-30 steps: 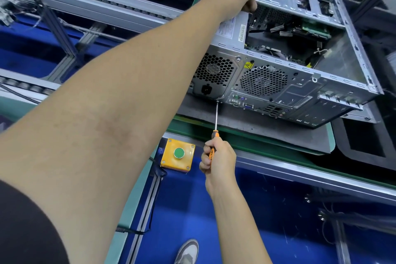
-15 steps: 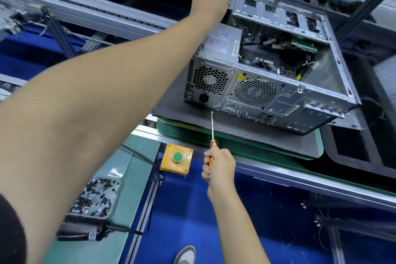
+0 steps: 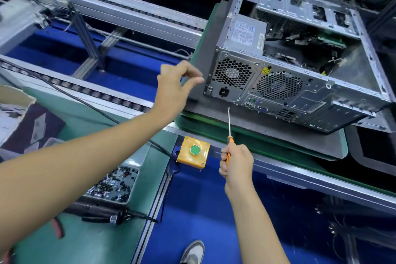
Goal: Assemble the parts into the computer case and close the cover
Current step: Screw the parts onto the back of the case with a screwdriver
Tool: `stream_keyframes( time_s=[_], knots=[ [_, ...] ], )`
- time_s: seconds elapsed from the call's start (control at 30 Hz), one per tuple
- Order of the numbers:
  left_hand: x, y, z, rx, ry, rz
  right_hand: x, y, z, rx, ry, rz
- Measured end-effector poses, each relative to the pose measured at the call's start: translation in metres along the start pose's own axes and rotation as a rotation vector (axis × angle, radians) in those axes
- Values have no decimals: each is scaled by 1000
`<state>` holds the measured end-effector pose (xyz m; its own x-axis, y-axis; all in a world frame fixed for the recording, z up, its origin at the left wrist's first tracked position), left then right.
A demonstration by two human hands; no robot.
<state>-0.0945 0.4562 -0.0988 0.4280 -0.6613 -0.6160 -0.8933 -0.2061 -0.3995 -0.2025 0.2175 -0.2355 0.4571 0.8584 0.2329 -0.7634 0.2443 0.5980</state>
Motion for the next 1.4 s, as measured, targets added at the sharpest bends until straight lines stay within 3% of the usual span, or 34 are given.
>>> stream_keyframes(
  time_s=[0.23, 0.37, 0.43, 0.6, 0.73, 0.83, 1.0, 1.23, 1.4],
  knots=[
    [35, 12, 18, 2, -428, 202, -3, 0, 4, -25, 41, 18],
    [52, 5, 34, -135, -158, 508, -2, 0, 6, -34, 58, 20],
    [52, 3, 35, -167, -85, 575, -2, 1, 6, -35, 69, 18],
    [48, 13, 36, -232, -12, 520, 3, 4, 6, -30, 79, 43],
    [25, 27, 21, -149, -199, 207, 8, 7, 6, -33, 75, 75],
    [20, 45, 19, -227, 58, 136, 14, 10, 5, -40, 70, 104],
    [65, 79, 22, -603, 553, 451, 25, 17, 5, -49, 62, 161],
    [77, 79, 4, -713, 744, 624, 32, 22, 6, -52, 92, 207],
    [81, 81, 4, -769, 801, 631, 36, 21, 6, -52, 103, 216]
  ],
)
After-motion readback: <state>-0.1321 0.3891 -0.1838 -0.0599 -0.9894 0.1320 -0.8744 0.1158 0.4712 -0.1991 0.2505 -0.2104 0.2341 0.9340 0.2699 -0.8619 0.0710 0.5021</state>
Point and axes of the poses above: each hand's wrist, its own y-axis away from the middle knuckle, its own x-axis out of the palm, z = x × y, the point moved 10 cm from there along -y, towards the middle knuckle, and after that the axes turned 15 degrees about -y, right-handed, at the moved point
